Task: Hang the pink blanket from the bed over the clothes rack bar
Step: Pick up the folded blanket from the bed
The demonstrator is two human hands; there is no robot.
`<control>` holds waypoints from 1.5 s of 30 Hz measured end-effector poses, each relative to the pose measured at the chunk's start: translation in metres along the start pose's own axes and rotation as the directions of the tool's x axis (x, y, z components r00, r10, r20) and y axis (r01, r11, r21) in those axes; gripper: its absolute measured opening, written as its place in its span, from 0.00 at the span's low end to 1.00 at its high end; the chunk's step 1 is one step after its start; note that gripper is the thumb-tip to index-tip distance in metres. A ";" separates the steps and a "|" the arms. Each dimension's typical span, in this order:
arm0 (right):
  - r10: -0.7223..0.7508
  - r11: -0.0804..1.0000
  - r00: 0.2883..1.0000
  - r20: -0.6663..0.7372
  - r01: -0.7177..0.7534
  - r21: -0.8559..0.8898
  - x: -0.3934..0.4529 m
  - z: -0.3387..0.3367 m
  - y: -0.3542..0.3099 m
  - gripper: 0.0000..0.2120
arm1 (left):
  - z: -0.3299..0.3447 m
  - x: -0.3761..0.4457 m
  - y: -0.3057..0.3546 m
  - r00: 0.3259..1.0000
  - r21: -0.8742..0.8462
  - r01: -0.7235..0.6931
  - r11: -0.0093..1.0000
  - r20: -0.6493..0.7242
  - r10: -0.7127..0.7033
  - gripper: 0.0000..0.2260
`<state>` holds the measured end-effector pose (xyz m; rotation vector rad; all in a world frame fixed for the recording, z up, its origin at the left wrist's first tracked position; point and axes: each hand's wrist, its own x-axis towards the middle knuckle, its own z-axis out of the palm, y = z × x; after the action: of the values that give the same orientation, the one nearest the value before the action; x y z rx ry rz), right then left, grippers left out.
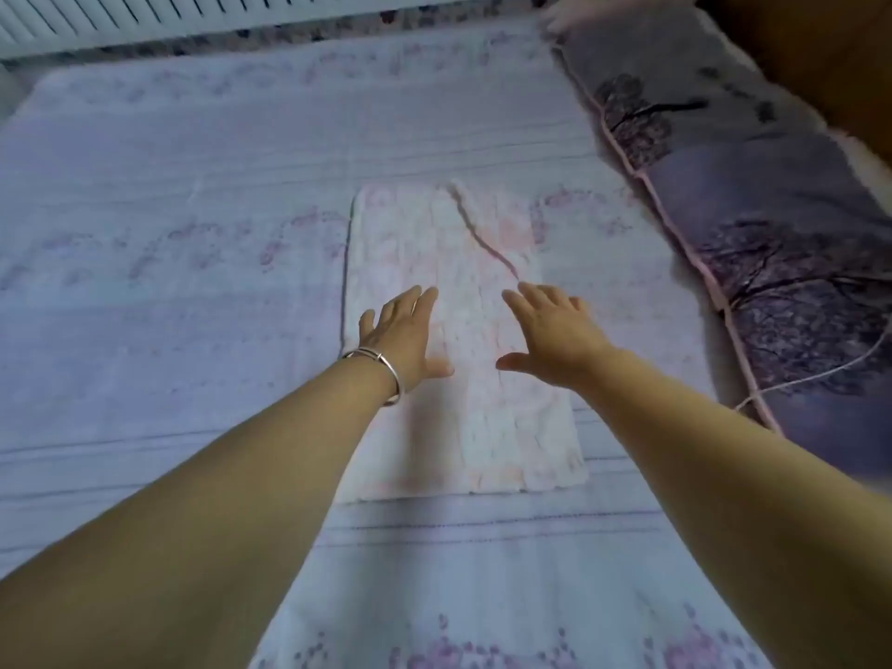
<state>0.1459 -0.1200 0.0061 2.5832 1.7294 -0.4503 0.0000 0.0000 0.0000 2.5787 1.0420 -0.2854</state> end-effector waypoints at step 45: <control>-0.072 0.997 0.997 0.024 0.073 -0.037 0.017 0.005 -0.044 0.12 | 0.026 -0.023 -0.054 0.984 0.328 0.071 0.942 0.132 -0.120 0.17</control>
<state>0.1108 -0.0885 0.0039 2.4869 1.8105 -0.4427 -0.0556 0.0110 -0.0299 2.7373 1.1487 -0.7191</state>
